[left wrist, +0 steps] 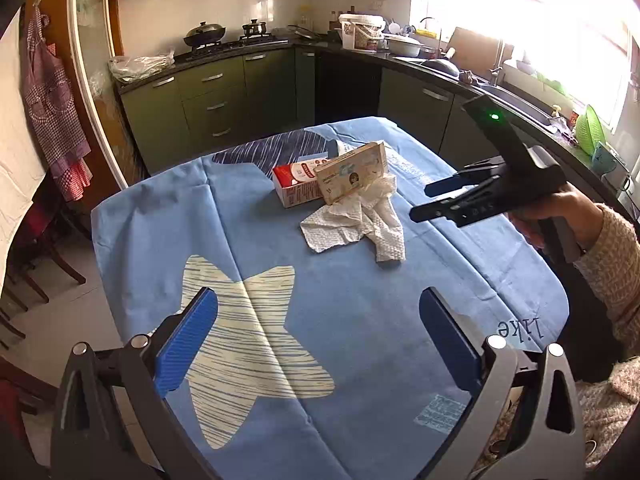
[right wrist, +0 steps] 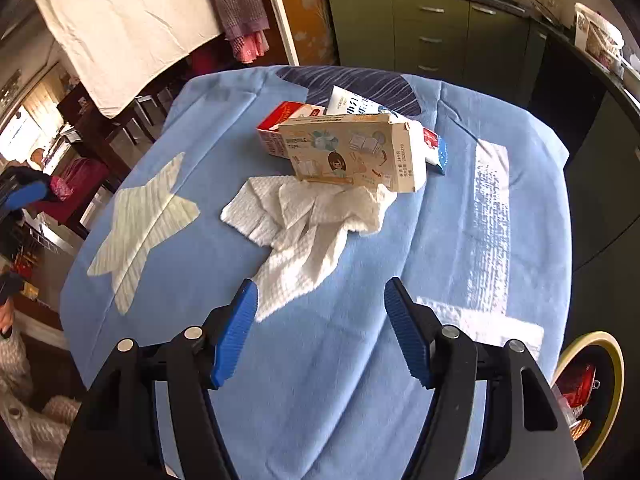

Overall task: Collect trash
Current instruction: 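Grasp the white paper towel with the right tool and lift it, then carry the paper towel over the bin and release it with the right tool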

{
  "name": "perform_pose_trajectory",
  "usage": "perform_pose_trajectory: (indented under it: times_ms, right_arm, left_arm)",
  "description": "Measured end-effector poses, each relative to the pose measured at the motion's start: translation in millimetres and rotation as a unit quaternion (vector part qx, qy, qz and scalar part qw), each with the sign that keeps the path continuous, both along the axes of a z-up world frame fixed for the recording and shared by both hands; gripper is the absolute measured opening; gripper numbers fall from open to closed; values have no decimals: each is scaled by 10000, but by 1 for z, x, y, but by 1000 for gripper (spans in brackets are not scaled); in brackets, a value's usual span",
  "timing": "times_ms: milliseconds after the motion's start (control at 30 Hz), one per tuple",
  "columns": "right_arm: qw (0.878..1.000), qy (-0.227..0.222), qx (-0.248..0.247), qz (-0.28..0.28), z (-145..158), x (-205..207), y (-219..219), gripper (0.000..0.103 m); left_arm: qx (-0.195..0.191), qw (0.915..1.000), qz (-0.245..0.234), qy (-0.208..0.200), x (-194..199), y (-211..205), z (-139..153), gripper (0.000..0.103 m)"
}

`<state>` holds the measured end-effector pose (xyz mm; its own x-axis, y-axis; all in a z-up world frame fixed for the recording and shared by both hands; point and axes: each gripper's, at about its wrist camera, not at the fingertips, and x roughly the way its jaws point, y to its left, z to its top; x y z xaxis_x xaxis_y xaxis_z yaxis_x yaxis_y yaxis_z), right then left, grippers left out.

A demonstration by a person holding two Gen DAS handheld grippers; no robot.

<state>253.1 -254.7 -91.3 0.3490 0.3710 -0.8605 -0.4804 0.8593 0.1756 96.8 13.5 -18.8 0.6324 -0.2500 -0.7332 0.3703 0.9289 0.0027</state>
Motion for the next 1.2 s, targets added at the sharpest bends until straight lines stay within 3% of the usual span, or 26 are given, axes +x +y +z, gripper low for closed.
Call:
perform_pose_trajectory:
  times_ms: [267, 467, 533, 567, 733, 1200]
  right_arm:
    - [9984, 312, -91, -453, -24, 44, 15, 58]
    - [9972, 487, 38, -561, -32, 54, 12, 45]
    - [9971, 482, 66, -588, -32, 55, 12, 31]
    - [9971, 479, 111, -587, -31, 54, 11, 8]
    - [9979, 219, 335, -508, -11, 34, 4, 7]
    - [9910, -488, 1226, -211, 89, -64, -55, 7]
  left_arm:
    - [-12, 10000, -81, 27, -4, 8, -8, 96]
    - [-2, 9999, -152, 73, -4, 6, -13, 96]
    - [-14, 9998, -162, 78, -5, 6, -14, 96]
    - [-13, 9998, -168, 83, -6, 5, -14, 96]
    - [39, 9997, -179, 135, -9, 4, -17, 96]
    - [70, 9995, -262, 187, -13, -7, -21, 96]
